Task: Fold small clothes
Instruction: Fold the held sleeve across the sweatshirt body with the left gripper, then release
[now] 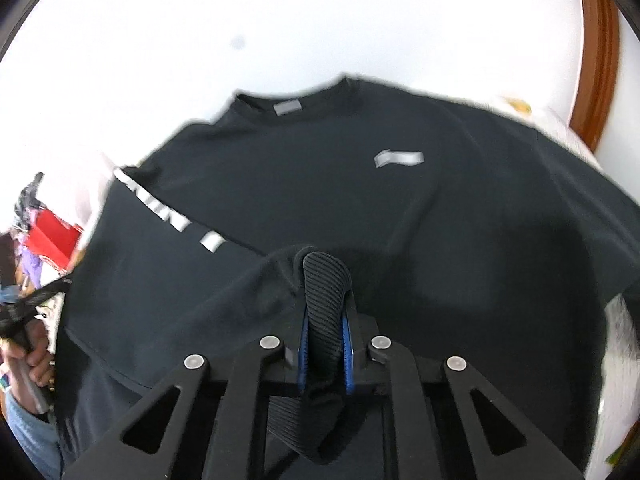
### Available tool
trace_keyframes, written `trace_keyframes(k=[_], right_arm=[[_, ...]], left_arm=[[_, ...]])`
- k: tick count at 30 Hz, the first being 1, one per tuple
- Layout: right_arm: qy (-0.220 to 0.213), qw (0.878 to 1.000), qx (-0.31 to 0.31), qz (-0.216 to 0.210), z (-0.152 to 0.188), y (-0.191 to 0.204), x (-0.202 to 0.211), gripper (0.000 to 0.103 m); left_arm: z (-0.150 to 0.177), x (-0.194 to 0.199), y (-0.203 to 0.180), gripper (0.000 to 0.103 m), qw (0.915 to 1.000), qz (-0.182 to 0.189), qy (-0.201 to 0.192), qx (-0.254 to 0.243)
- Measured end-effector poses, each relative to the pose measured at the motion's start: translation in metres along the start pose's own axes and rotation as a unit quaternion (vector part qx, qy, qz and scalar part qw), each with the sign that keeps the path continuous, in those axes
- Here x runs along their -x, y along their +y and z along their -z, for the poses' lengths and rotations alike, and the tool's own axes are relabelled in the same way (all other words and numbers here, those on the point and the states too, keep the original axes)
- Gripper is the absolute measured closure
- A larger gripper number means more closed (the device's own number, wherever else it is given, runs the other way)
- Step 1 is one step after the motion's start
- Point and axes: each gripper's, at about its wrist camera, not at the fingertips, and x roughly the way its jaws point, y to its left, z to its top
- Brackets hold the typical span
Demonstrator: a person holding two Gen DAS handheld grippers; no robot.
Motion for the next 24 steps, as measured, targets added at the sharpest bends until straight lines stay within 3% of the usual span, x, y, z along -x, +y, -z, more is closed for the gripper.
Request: trace_keyframes(k=[5,8,13,19,24], right_arm=[[-0.066,0.997,0.005,0.026,-0.031,-0.011,0.035,0.091],[-0.092,0.993,-0.010,0.069,-0.049,-0.038,0.047,0.091],[-0.062,0.993,-0.047,0.085,-0.053,-0.078,0.027,0.091],[0.003,0.994,-0.058,0.098,-0.026,-0.092,-0.003,0.090],[0.026,0.991,-0.077,0.110,-0.013,-0.110,-0.011,0.071]], left_arm=[[-0.002,0.001,0.015,0.090,0.9998,-0.003,-0.004,0.021],[-0.001,0.001,0.021,0.090,0.9994,0.006,-0.002,0.033],[-0.001,0.000,0.018,0.090,0.9996,0.002,0.000,0.029],[0.000,-0.003,0.016,0.089,0.9997,-0.005,0.008,0.022],[0.000,0.001,0.015,0.077,0.9995,-0.013,0.022,0.019]])
